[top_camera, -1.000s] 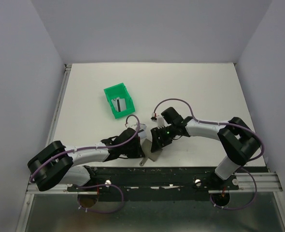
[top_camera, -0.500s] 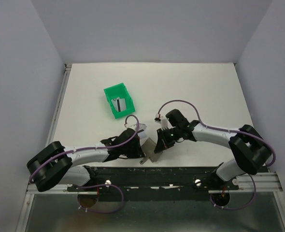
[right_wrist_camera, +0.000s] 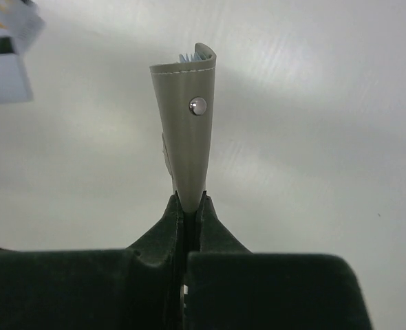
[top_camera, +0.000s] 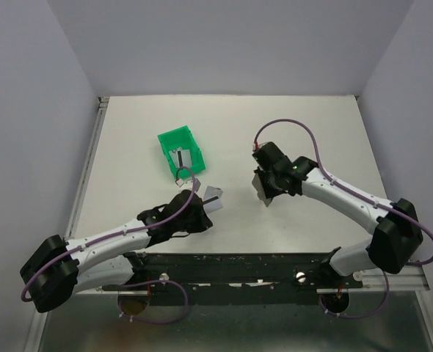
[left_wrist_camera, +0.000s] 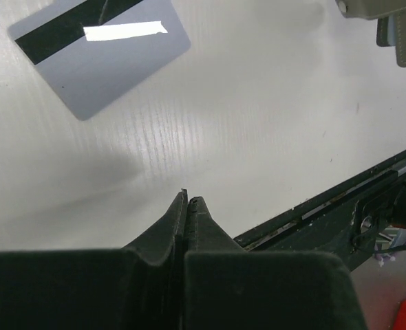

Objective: Put the credit cards into the card holder
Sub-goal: Turn over the card holder at the center of the board.

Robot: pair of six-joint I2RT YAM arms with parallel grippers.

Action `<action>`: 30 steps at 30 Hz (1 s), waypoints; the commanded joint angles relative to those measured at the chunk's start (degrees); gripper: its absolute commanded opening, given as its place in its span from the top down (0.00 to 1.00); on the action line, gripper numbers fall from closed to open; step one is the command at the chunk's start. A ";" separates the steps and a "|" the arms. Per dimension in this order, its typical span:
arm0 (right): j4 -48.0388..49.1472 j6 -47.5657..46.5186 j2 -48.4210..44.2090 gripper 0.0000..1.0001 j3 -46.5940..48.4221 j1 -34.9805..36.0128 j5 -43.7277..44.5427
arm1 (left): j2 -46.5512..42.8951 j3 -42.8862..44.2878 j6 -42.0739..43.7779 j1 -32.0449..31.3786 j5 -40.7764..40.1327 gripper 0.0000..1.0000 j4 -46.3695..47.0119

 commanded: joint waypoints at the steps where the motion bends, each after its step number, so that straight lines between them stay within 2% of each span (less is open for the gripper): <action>1: -9.37 2.20 7.03 0.94 -0.47 3.25 13.66 | -1.14 0.15 -0.30 0.31 -2.22 1.00 -2.50; 6: -10.08 5.02 12.49 0.90 1.46 9.40 16.31 | -1.32 -1.08 -1.01 0.31 -1.78 1.00 -1.89; 8: -8.94 5.46 12.67 0.85 1.82 11.25 14.82 | -1.32 -0.99 -0.83 0.31 -1.87 1.00 -2.24; 9: -8.42 5.81 12.33 0.78 1.82 11.96 13.77 | -1.32 -0.99 -0.83 0.31 -1.96 1.00 -2.33; 12: -5.87 7.04 10.49 0.63 0.77 12.67 7.81 | -1.41 -1.16 -1.09 0.22 -2.13 1.00 -2.41; 19: 10.81 6.96 -0.93 0.44 -8.89 12.75 -13.72 | 0.08 -0.99 -1.01 0.31 -1.78 1.00 -1.62; 21: 14.95 6.95 -5.75 0.41 -11.53 12.49 -16.12 | 0.61 -0.73 -1.01 0.22 -1.78 1.00 -1.36; 24: 16.46 8.44 -10.43 0.41 -13.82 9.87 -13.85 | 1.23 0.06 -0.66 0.31 -1.61 1.00 -0.22; 26: 13.58 10.54 -11.58 0.45 -13.91 6.53 -9.38 | 2.37 0.67 0.22 0.31 -1.00 1.00 1.18; 30: 5.75 15.29 -10.36 0.62 -13.04 -1.55 -1.37 | 5.18 4.80 2.94 0.31 -0.20 1.00 1.10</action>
